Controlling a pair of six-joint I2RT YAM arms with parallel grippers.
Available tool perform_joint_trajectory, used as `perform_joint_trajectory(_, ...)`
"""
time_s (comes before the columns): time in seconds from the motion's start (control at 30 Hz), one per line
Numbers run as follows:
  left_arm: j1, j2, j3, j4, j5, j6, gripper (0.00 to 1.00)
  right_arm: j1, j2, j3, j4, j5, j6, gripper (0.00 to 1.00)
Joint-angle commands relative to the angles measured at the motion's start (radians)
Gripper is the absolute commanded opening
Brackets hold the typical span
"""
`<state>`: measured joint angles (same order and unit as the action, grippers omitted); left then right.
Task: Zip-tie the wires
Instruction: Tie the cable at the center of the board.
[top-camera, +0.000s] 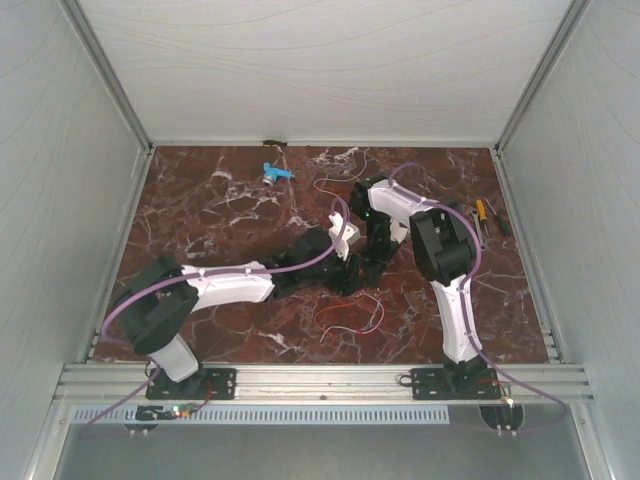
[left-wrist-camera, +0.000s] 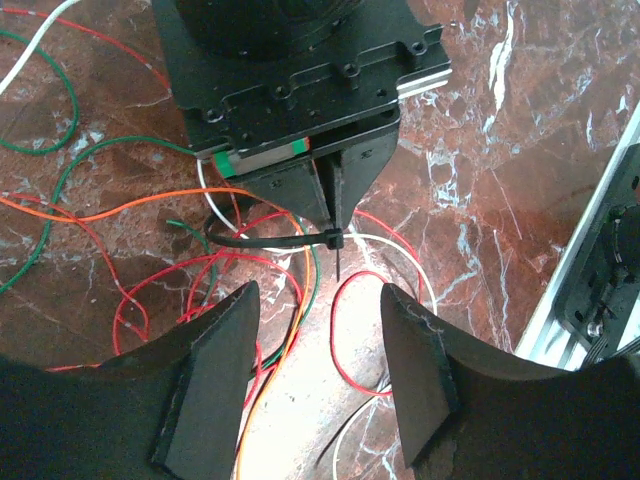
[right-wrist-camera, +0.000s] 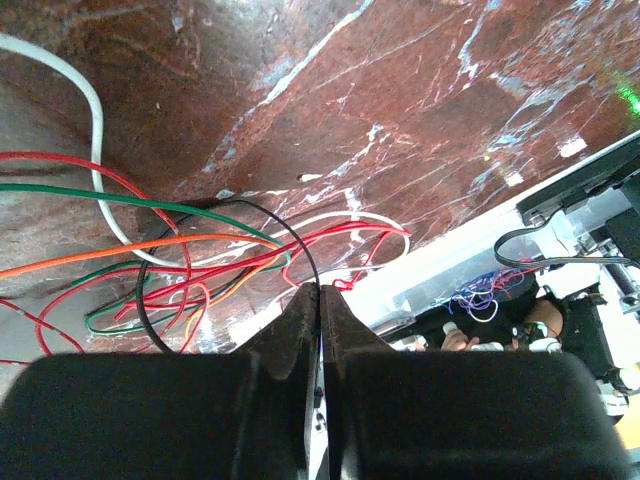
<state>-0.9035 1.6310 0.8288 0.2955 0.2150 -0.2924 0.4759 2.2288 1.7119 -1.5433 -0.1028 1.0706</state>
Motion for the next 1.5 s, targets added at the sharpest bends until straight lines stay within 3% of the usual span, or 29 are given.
perform_joint_trajectory(0.0, -0.012, 0.022, 0.048, 0.083, -0.046, 0.000, 0.52, 0.009, -0.007, 0.001, -0.010, -0.005, 0.006, 0.00)
perform_joint_trajectory(0.3, -0.013, 0.064, 0.079, 0.097, -0.050, -0.017, 0.37, 0.011, -0.005, 0.005, -0.009, -0.008, 0.008, 0.00)
perform_joint_trajectory(0.43, -0.014, 0.076, 0.083, 0.107, -0.044, -0.017, 0.17, 0.011, -0.006, 0.005, -0.011, -0.008, 0.008, 0.00)
perform_joint_trajectory(0.63, -0.013, 0.083, 0.074, 0.133, -0.009, -0.027, 0.17, 0.011, -0.006, 0.009, -0.010, -0.009, 0.009, 0.00)
perform_joint_trajectory(0.77, -0.013, 0.091, 0.074, 0.139, 0.006, -0.021, 0.00, 0.011, -0.007, 0.009, -0.010, -0.010, 0.007, 0.00)
perform_joint_trajectory(1.1, -0.003, 0.044, 0.017, 0.163, 0.018, -0.048, 0.00, -0.017, -0.119, -0.061, 0.030, 0.059, 0.038, 0.00)
perform_joint_trajectory(1.23, 0.004, 0.035, 0.001, 0.166, 0.028, -0.052, 0.00, -0.013, -0.172, -0.042, 0.114, 0.097, -0.079, 0.00)
perform_joint_trajectory(1.33, 0.008, 0.038, -0.007, 0.173, 0.035, -0.051, 0.00, 0.000, -0.180, -0.023, 0.167, 0.113, -0.189, 0.13)
perform_joint_trajectory(1.47, 0.009, 0.043, -0.012, 0.191, 0.044, -0.051, 0.00, -0.004, -0.170, -0.047, 0.215, 0.148, -0.252, 0.18)
